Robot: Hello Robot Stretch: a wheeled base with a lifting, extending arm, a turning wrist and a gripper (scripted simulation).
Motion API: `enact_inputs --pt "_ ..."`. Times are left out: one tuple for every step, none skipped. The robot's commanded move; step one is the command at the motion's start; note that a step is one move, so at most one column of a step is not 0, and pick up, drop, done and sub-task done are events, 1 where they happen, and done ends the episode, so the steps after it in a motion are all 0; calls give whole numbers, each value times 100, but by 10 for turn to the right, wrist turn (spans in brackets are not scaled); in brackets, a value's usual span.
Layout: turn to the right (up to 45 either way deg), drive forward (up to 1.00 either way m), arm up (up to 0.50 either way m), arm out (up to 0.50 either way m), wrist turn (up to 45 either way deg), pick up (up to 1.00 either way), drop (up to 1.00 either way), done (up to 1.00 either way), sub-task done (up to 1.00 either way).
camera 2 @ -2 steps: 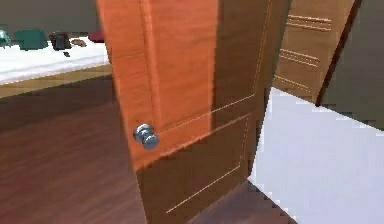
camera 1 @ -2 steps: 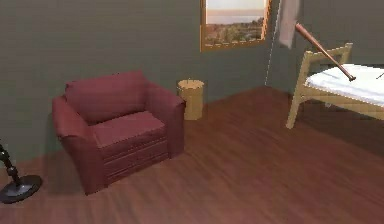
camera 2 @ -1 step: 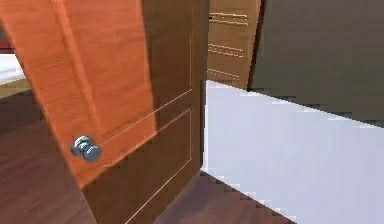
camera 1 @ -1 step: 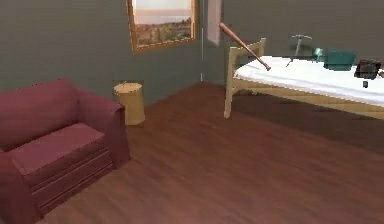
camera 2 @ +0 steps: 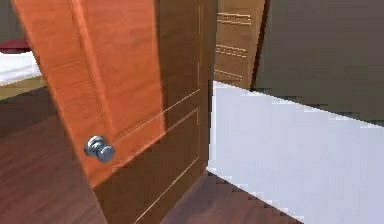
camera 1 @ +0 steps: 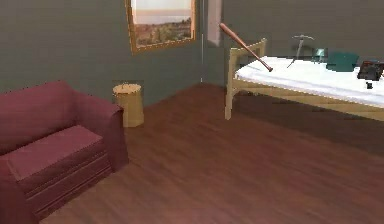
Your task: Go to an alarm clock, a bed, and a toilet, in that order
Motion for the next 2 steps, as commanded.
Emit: enact_inputs --pt "150 0 0 0 0 0 0 0 0" --pt "0 100 0 0 0 0 0 0 0"
